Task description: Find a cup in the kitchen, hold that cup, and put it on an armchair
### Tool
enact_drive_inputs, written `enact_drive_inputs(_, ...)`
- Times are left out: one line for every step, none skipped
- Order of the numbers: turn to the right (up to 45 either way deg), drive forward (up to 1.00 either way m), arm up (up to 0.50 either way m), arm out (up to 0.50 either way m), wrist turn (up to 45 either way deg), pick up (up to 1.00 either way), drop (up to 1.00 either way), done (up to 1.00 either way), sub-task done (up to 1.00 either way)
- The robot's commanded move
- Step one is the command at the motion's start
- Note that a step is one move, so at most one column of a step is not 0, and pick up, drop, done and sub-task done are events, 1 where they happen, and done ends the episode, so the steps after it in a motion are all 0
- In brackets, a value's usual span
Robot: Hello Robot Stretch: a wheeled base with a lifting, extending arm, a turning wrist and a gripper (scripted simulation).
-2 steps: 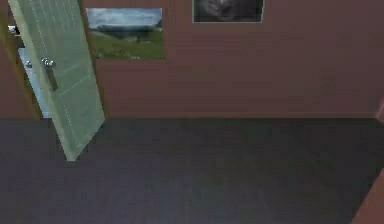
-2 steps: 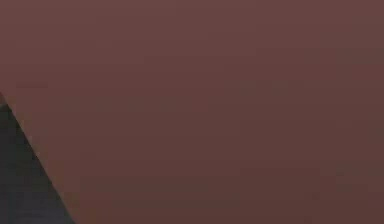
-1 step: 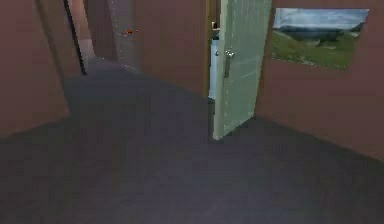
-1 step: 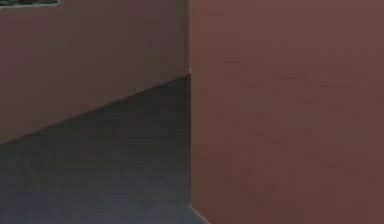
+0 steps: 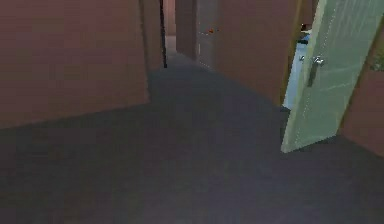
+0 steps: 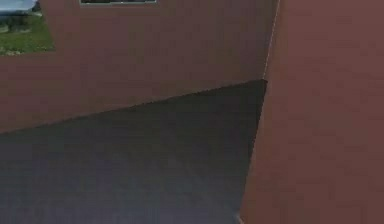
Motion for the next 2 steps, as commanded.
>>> enact_drive_inputs(0.0, 1.00, 0.00, 0.00, 0.0, 0.00, 0.00, 0.00, 0.00)
enact_drive_inputs(-3.0, 0.00, 0.00, 0.00, 0.0, 0.00, 0.00, 0.00, 0.00)
